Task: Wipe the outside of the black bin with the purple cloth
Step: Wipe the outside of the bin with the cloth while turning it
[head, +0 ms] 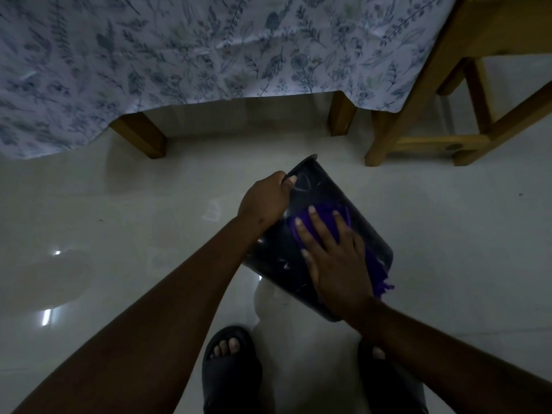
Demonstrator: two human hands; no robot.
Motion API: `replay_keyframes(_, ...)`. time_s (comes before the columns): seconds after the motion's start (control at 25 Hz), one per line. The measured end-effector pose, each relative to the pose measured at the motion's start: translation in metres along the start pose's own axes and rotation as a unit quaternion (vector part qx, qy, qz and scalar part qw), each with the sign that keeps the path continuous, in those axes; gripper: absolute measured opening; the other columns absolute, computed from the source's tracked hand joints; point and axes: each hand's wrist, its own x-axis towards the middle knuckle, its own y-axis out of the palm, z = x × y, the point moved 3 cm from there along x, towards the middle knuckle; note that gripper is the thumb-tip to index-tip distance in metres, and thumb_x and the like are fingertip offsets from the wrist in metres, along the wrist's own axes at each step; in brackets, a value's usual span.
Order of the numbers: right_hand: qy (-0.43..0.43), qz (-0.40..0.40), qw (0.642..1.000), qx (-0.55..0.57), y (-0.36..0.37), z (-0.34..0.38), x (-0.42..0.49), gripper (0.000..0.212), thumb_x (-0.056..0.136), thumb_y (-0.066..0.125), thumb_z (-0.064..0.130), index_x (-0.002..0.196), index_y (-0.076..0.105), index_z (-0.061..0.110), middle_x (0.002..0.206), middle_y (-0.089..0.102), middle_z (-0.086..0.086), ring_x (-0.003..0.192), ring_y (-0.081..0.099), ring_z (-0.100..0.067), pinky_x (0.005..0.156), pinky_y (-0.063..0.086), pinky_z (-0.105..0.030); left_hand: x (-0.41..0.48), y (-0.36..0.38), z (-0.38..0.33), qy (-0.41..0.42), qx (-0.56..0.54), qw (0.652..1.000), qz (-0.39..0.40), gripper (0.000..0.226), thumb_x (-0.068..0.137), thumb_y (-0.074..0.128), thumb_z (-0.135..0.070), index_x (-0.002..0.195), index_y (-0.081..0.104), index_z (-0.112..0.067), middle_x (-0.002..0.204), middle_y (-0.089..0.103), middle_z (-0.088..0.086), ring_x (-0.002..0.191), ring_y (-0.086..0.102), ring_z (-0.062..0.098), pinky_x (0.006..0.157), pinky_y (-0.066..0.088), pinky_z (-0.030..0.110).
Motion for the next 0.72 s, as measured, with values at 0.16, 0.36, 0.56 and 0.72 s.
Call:
replay_keyframes(0.16, 0.174, -0.022, 0.974, 0.145, -0.015, -0.056, 0.058, 0.049, 0.1, 0.028, 0.035, 0.149, 0.029, 0.024, 0.151, 0.04, -0.006, 0.132, 0.045, -0.029, 0.105, 0.041, -0.052, -0.008, -0.012, -0.004, 0.001, -0.071, 0.996, 0.058, 0.025, 0.101, 0.038, -0.035, 0.097, 0.053, -0.016, 0.084, 0.057, -0.001, 0.072, 0.053, 0.013, 0.058, 0.037, 0.02)
replay_keyframes(0.36, 0.153, 0.001, 0.977, 0.148, -0.004, -0.049, 0.053, 0.05, 0.101, 0.031, 0.037, 0.149, 0.028, 0.023, 0.151, 0.041, -0.006, 0.129, 0.047, -0.03, 0.102, 0.043, -0.05, -0.05, -0.014, 0.033, -0.014, -0.095, 0.994, 0.055, 0.028, 0.1, 0.039, -0.04, 0.096, 0.055, -0.017, 0.08, 0.059, -0.005, 0.07, 0.055, 0.004, 0.06, 0.04, 0.019)
replay_keyframes(0.56, 0.072, -0.018, 0.997, 0.026, 0.0, -0.009, -0.012, 0.055, 0.098, 0.03, 0.036, 0.151, 0.021, 0.027, 0.16, 0.02, -0.002, 0.142, 0.025, -0.035, 0.108, 0.029, -0.055, -0.013, -0.006, 0.006, 0.001, -0.023, 1.0, 0.013, 0.033, 0.1, 0.037, -0.041, 0.081, 0.049, -0.017, 0.071, 0.054, -0.003, 0.066, 0.052, 0.015, 0.055, 0.033, 0.026)
replay_keyframes(0.72, 0.05, -0.015, 0.998, 0.045, -0.008, -0.019, 0.009, 0.052, 0.099, 0.028, 0.038, 0.15, 0.025, 0.027, 0.159, 0.026, -0.003, 0.142, 0.026, -0.032, 0.109, 0.028, -0.051, 0.0, 0.0, 0.001, 0.002, -0.033, 0.999, 0.022, 0.033, 0.101, 0.036, -0.039, 0.088, 0.051, -0.014, 0.084, 0.058, 0.005, 0.075, 0.053, 0.021, 0.063, 0.034, 0.029)
